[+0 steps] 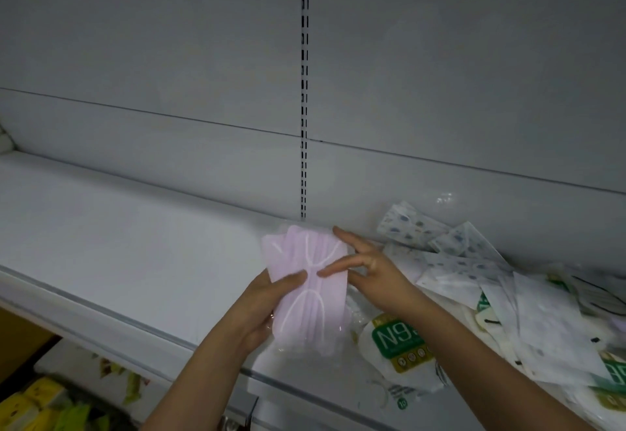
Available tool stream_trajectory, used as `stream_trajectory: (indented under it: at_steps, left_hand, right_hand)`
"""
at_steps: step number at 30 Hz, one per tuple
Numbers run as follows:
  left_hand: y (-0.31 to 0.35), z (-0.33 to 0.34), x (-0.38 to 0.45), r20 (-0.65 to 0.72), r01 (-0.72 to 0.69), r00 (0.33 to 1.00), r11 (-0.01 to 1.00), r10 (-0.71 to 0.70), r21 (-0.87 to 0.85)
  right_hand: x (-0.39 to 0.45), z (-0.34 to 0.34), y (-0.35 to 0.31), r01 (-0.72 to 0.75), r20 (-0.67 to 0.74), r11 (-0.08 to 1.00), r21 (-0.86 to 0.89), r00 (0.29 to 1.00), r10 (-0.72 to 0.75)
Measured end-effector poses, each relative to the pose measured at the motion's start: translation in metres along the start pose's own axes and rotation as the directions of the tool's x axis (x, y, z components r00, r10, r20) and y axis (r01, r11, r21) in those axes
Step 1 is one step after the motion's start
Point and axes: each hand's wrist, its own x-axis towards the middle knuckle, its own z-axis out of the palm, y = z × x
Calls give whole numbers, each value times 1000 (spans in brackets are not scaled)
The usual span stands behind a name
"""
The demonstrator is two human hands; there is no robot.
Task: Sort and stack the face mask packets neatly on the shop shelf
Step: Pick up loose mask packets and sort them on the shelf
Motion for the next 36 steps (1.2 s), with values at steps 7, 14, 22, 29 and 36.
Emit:
stream_trajectory:
  at_steps: [7,14,22,29,36]
  left_hand:
    - [-6,11,5,-62,-255,957,922,285,292]
    - [-28,7,1,128,-302,951,749,283,590]
    - [-4,-80,-29,-277,-160,917,902,286,401]
    - [-10,-105,-33,-266,-90,940,906,215,413]
    - [-15,-97,-28,-222,-70,958,895,184,440]
  right_hand:
    - [-10,6,-15,-232,-108,811,537,935,339]
    - [-18,23,-32,-205,-107,812,546,945,310]
    - [-4,79,17,41,61,863,-503,998,-12]
    - [27,93,39,54,162,699,-714,983,90]
    - [50,92,29,-105,33,613,-783,977,210]
